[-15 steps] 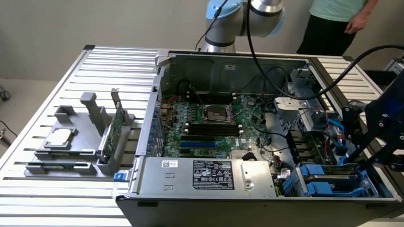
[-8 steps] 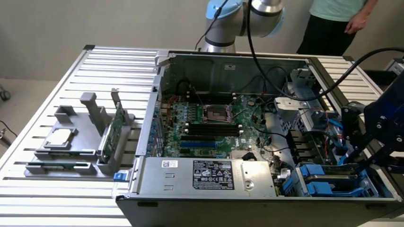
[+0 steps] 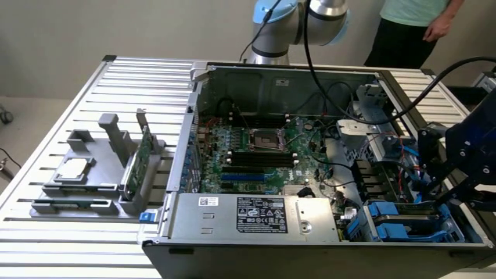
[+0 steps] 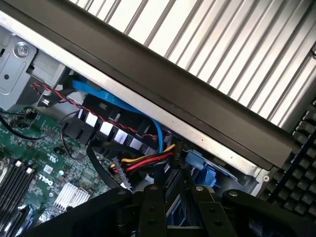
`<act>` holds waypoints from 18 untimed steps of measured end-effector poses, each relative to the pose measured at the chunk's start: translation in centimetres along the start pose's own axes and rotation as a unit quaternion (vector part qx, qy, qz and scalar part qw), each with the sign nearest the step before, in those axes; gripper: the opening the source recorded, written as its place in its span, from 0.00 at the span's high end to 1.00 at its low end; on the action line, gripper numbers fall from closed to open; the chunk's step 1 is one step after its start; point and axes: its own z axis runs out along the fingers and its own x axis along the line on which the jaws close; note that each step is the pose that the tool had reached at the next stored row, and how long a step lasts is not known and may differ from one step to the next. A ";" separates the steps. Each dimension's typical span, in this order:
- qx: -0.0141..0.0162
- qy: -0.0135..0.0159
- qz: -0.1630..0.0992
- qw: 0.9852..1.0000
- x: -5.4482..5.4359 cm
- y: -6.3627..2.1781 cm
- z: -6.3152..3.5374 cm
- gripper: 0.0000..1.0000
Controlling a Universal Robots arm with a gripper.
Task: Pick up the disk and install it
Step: 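Insert the first disk wire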
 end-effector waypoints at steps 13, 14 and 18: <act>-0.004 0.005 0.021 1.000 -0.5 0.35 0.17 0.73; -0.004 0.005 0.023 1.000 -0.5 0.37 0.18 0.73; -0.004 0.005 0.026 1.000 -0.8 0.59 0.18 0.73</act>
